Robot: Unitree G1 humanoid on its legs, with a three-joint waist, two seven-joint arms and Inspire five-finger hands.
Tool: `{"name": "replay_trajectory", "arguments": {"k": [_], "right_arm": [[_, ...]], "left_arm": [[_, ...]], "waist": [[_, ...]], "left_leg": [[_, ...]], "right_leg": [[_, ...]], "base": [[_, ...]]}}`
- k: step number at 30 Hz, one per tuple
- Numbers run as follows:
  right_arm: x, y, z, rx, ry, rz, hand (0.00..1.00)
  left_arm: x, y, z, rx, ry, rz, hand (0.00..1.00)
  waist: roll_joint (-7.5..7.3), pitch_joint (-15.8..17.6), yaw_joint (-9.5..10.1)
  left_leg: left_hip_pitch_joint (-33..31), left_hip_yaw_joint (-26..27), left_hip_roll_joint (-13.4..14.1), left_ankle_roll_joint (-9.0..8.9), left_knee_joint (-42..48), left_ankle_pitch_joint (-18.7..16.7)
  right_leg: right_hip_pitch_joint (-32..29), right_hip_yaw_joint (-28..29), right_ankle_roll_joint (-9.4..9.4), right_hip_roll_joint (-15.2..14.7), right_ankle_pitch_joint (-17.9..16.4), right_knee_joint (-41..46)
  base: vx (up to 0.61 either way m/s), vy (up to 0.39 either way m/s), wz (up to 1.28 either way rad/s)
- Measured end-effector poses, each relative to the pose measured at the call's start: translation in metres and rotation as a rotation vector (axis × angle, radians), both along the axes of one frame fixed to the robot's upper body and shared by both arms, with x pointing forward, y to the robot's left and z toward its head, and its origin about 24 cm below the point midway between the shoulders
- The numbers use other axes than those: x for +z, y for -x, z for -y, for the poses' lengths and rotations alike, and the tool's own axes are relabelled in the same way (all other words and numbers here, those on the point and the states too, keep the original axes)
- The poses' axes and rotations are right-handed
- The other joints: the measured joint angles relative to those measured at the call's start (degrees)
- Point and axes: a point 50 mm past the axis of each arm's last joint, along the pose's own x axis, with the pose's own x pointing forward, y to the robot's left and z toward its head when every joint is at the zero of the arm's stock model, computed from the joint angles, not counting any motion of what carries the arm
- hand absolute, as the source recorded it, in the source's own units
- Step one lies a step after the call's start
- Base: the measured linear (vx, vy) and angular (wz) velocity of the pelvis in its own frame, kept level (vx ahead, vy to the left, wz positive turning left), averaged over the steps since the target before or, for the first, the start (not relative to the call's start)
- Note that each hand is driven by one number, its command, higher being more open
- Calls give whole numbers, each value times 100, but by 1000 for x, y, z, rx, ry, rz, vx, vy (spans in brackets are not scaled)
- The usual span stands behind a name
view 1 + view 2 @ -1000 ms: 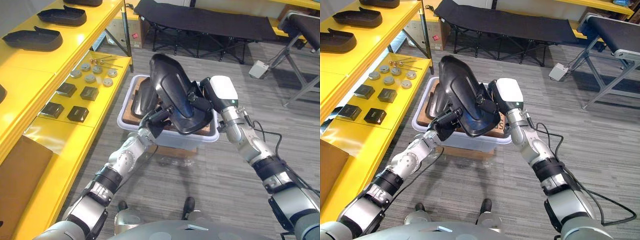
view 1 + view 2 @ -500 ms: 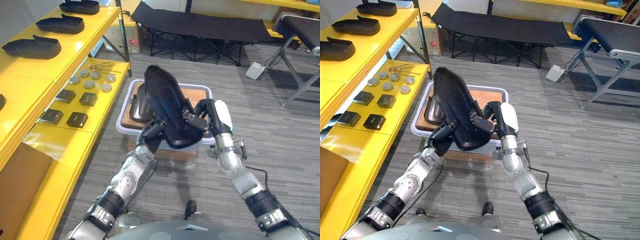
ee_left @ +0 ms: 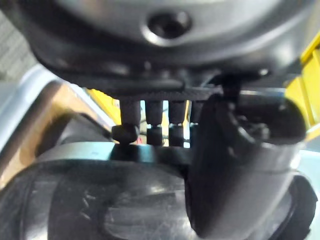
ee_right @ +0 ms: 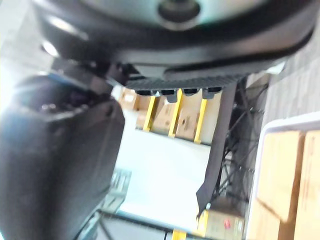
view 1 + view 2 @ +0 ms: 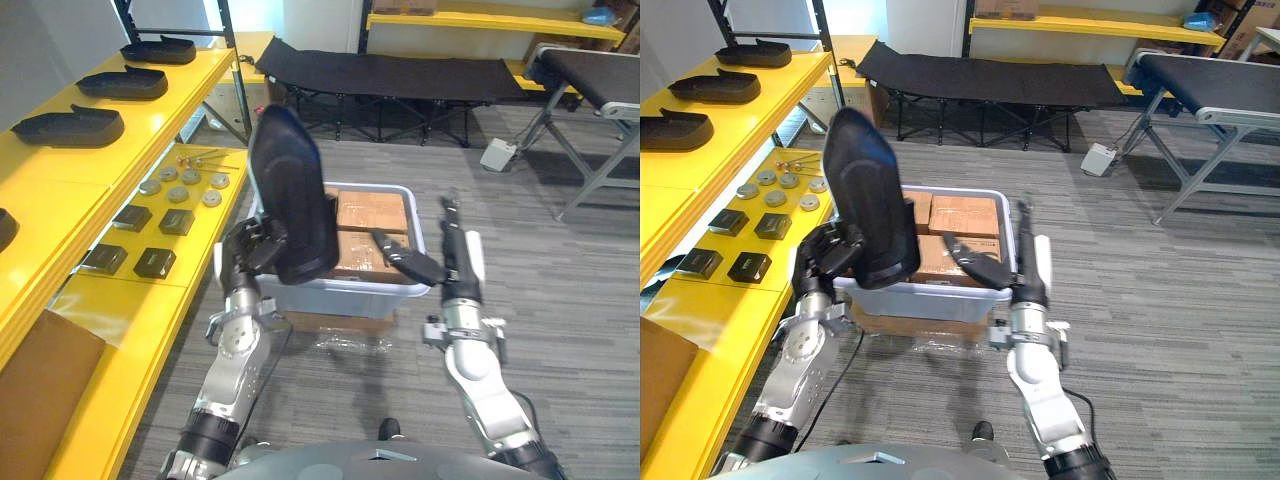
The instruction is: Walk over and take three plastic housings, then place them on the shelf
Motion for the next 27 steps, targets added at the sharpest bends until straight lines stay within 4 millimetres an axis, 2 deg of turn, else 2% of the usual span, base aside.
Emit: {"name": "replay_trajectory", "arguments": {"k": [3, 6, 11, 14, 17, 19, 22, 27], "right_arm": [[-10, 13, 13, -89, -51, -47, 100], [-22, 28, 18, -132, -61, -104, 100], [-32, 38, 20, -189, -124, -145, 100], [-43, 48, 29, -256, -202, -185, 100], [-59, 57, 35, -285, -267, -239, 100], [-63, 60, 36, -277, -310, -256, 100], [-62, 57, 33, -223, -369, -239, 100], [-60, 33, 11, -36, -377, -223, 100]], "left_arm": [[-5, 8, -17, 130, -21, -29, 0], [-5, 12, -20, 190, -67, -26, 0], [0, 14, -23, 253, -87, 13, 0], [4, 17, -29, 282, -74, 60, 0], [16, 34, -36, 280, -63, 147, 0], [23, 38, -36, 258, -60, 200, 0], [35, 37, -34, 244, -55, 264, 0], [53, 45, -38, 264, -57, 340, 0]], "waist": [[27, -26, -96], [77, -58, -101], [122, -86, -117], [126, -88, -129], [139, -93, -212], [165, -103, -209], [225, -106, -181], [323, -97, -56]], "left_leg": [[11, 69, -7, -1, -48, 8], [14, 91, -7, -12, -47, 0], [5, 144, -7, -20, -46, -11], [-11, 163, -8, -21, -47, -17], [-13, 188, -12, -28, -44, -46], [-13, 186, -12, -30, -42, -51], [-27, 146, -12, -24, -32, -56], [-318, -437, 11, 17, 155, -78]], "right_leg": [[-52, 60, 0, 6, 1, 0], [-63, 77, -7, 8, 6, 0], [-109, 127, -1, 10, 1, -1], [-138, 147, 5, 11, -4, -1], [-154, 167, 5, 8, -5, -1], [-151, 164, 6, 8, -6, 0], [-135, 125, 9, 4, -8, 0], [73, -414, 21, -32, -114, 0]], "base": [[15, 8, -12], [26, 7, -4], [12, 3, -5], [13, 2, -4], [14, 3, -3], [0, 0, 0], [3, 0, 6], [-5, -4, 52]]}}
